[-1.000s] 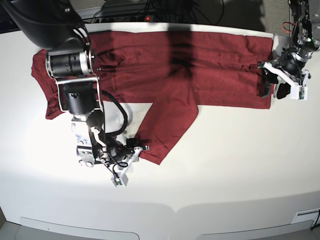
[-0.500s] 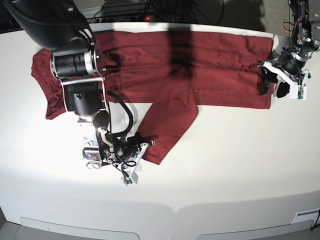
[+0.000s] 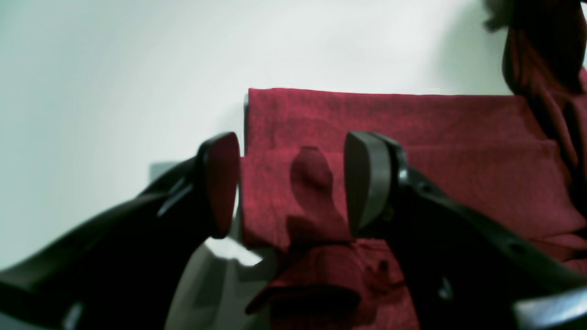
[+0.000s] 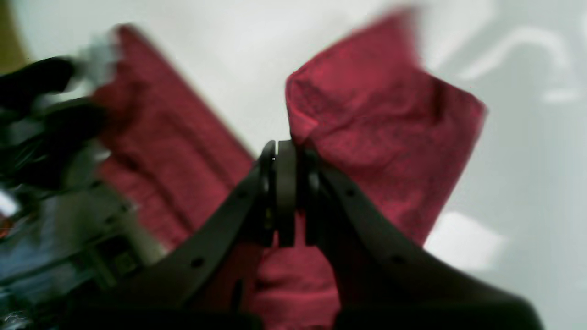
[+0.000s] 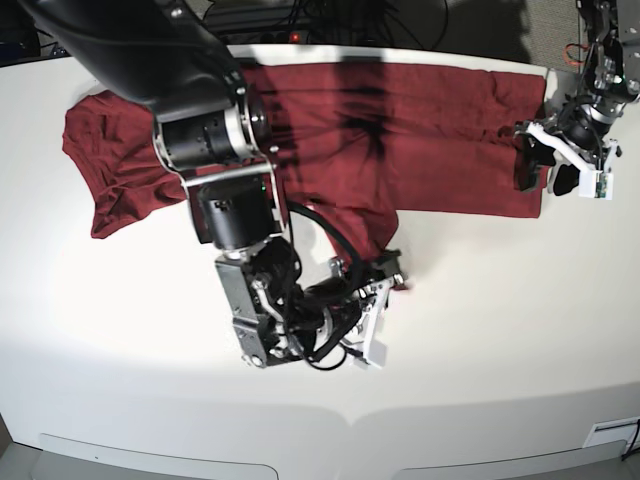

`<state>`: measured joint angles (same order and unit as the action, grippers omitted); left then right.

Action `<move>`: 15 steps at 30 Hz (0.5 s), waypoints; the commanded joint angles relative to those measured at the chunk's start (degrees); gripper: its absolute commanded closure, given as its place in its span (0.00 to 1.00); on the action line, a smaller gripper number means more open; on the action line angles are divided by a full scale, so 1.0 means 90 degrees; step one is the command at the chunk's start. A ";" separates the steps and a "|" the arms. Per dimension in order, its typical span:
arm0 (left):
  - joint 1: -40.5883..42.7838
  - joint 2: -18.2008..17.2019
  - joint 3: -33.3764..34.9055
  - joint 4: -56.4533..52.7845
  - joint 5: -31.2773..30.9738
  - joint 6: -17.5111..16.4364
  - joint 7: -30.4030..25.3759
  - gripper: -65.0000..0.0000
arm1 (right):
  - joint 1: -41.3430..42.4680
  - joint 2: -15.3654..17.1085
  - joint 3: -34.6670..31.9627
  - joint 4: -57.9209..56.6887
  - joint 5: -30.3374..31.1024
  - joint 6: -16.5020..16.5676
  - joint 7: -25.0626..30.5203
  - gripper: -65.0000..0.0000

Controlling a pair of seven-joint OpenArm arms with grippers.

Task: Fold the T-shirt properly
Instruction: 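Drag the sleeve across the shirt toward the left gripper, then release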

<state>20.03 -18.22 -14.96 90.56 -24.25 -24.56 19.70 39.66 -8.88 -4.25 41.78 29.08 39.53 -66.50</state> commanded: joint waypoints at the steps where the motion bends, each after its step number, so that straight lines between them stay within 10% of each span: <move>1: -0.0017 -0.0095 -0.0041 0.0117 -0.0092 -0.0034 -0.0158 0.45 | 0.0209 -0.0013 -0.0109 0.0109 0.0566 0.0052 -0.0083 1.00; 8: -0.0019 -0.0092 -0.0041 0.0114 -0.0078 -0.0032 -0.0323 0.45 | 0.0121 -0.0013 -0.1231 0.0109 0.3305 0.0052 -0.1500 1.00; 15: -0.0019 -0.0092 -0.0041 0.0114 -0.0078 -0.0032 -0.0335 0.45 | -0.0022 -0.0013 -0.2305 0.0107 0.6213 0.0052 -0.1500 1.00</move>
<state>20.01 -18.22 -14.96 90.56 -24.25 -24.56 18.11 37.63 -8.40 -25.23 41.80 82.74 39.97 -80.34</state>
